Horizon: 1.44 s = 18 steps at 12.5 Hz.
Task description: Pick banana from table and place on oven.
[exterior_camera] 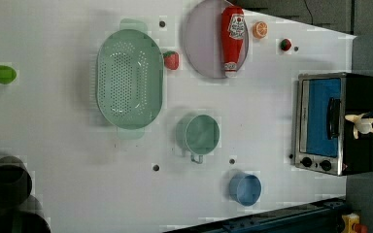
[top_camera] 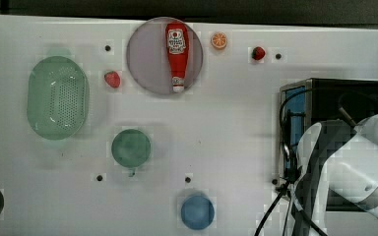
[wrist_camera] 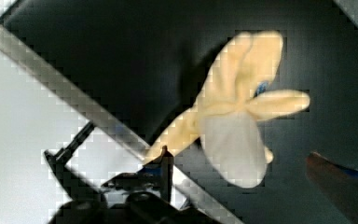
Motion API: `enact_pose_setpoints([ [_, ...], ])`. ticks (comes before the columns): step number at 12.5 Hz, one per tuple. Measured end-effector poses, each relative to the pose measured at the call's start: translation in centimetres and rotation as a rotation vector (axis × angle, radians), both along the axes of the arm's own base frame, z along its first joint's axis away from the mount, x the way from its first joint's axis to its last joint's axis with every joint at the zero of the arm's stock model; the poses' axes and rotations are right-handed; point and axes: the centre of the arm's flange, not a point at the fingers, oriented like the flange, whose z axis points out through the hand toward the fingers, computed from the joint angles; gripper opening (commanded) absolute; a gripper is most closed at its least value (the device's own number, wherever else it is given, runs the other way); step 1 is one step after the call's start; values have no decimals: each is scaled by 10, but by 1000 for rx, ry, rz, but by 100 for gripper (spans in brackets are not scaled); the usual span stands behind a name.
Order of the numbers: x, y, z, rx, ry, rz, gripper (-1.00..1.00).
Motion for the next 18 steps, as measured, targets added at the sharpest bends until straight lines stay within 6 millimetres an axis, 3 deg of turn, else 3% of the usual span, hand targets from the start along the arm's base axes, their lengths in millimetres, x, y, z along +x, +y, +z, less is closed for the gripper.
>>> enact_pose_setpoints([
  [2, 9, 16, 8, 24, 15, 24, 100],
  [3, 14, 33, 12, 66, 45, 39, 100],
  [5, 25, 89, 29, 136, 72, 111, 100],
  [6, 34, 126, 48, 144, 49, 141, 100],
  [7, 40, 170, 73, 164, 21, 143, 100],
  [9, 38, 266, 142, 180, -63, 149, 100],
  [11, -1, 341, 207, 138, -99, 151, 100],
  [12, -19, 364, 236, 133, -154, 134, 100],
  [13, -35, 380, 258, 146, -186, 120, 100],
  [15, -50, 381, 280, 140, -246, 82, 100],
  [18, -35, 359, 258, 175, -199, 5, 100],
])
